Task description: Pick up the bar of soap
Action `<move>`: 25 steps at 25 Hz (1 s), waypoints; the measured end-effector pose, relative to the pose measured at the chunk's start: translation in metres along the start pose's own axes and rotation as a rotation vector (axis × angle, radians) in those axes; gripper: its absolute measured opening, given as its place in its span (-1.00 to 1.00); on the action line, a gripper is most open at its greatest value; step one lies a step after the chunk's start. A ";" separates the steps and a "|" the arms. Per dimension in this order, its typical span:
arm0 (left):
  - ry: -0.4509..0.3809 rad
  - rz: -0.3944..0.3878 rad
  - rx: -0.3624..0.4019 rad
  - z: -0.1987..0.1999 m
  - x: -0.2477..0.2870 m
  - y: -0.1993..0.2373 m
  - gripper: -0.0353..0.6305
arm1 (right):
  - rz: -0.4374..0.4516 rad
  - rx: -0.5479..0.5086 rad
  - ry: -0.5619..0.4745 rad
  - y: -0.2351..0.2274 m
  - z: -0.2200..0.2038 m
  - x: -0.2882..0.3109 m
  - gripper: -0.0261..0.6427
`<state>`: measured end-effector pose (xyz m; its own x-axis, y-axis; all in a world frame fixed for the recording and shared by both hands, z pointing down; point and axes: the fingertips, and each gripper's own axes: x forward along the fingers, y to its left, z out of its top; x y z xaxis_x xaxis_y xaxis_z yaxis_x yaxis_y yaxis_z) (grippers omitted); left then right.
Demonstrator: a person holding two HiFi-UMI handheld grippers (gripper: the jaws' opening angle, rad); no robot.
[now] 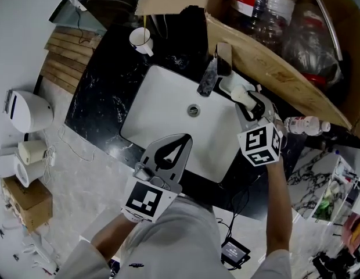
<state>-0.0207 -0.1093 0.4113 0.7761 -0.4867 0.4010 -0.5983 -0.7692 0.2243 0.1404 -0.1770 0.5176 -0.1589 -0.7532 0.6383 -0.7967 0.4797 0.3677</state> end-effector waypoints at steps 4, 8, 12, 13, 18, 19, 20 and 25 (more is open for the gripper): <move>-0.007 -0.006 0.012 -0.001 -0.010 -0.012 -0.88 | -0.014 0.035 -0.040 0.007 0.008 -0.023 -0.38; -0.011 -0.005 0.026 -0.003 -0.021 -0.022 -0.88 | -0.042 0.077 -0.076 0.014 0.011 -0.046 -0.38; -0.018 -0.001 0.033 -0.003 -0.030 -0.027 -0.88 | -0.070 0.114 -0.110 0.018 0.014 -0.069 -0.38; -0.020 0.001 0.034 -0.002 -0.033 -0.027 -0.88 | -0.076 0.123 -0.117 0.020 0.015 -0.075 -0.38; -0.040 0.013 0.029 0.003 -0.044 -0.031 -0.88 | -0.108 0.165 -0.149 0.027 0.020 -0.102 -0.38; -0.045 0.017 0.026 0.005 -0.047 -0.032 -0.88 | -0.114 0.172 -0.155 0.028 0.022 -0.107 -0.38; -0.050 0.020 0.028 0.006 -0.050 -0.033 -0.88 | -0.120 0.180 -0.162 0.029 0.024 -0.112 -0.38; -0.070 0.021 0.077 0.010 -0.060 -0.034 -0.88 | -0.147 0.222 -0.202 0.032 0.035 -0.132 -0.38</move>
<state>-0.0452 -0.0580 0.3706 0.7770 -0.5289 0.3415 -0.5998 -0.7867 0.1463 0.1151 -0.0782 0.4211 -0.1275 -0.8919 0.4339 -0.9237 0.2661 0.2757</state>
